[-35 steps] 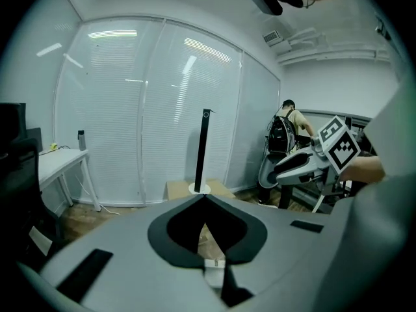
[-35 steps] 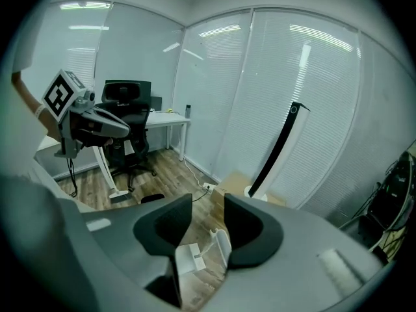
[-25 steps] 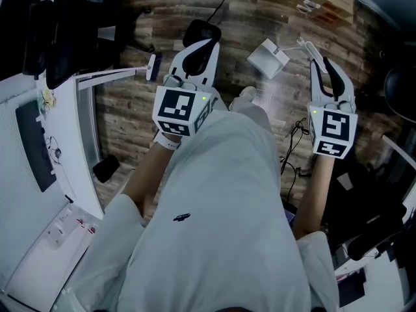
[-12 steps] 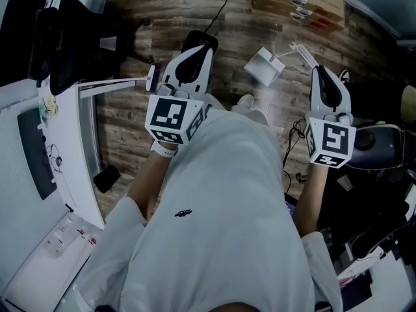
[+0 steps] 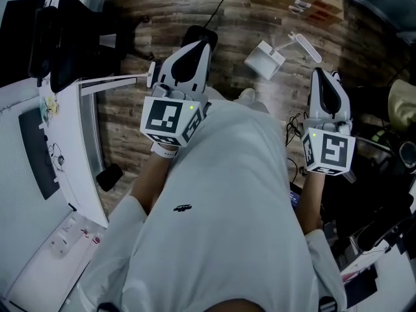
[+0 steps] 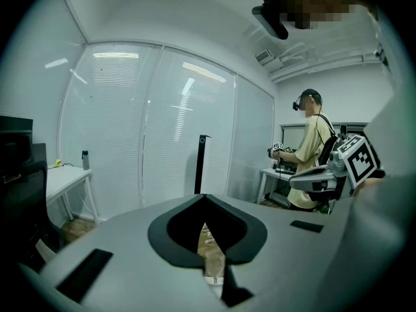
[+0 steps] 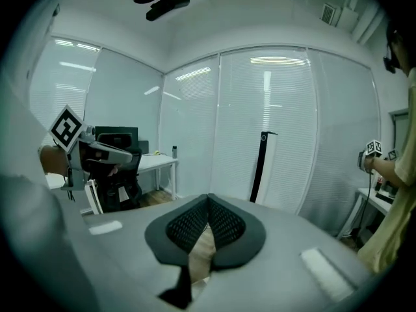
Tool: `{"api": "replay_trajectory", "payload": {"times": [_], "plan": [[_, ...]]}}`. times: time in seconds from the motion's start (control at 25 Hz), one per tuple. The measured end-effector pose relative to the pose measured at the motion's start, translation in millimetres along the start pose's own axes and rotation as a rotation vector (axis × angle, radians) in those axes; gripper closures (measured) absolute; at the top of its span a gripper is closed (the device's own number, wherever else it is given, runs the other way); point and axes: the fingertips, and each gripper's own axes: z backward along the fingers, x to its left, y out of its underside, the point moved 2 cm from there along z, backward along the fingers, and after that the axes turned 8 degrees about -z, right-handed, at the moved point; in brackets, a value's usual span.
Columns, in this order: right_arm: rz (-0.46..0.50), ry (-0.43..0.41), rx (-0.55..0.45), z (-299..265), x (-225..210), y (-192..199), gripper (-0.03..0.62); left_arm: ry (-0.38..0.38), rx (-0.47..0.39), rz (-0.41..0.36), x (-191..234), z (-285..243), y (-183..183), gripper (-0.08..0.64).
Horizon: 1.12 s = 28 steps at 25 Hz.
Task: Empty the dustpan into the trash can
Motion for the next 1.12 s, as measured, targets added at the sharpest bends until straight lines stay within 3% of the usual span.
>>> {"api": "replay_trajectory", "payload": {"times": [0.48,1.12], "plan": [[-0.069,-0.015,-0.065,19,5,-5,0.580,-0.008,-0.043,0.021,-10,12,-5,0.554],[-0.015,-0.088,0.010,17,8,3,0.580,0.060,-0.036,0.039,-35,-1,-6,0.554]]}}
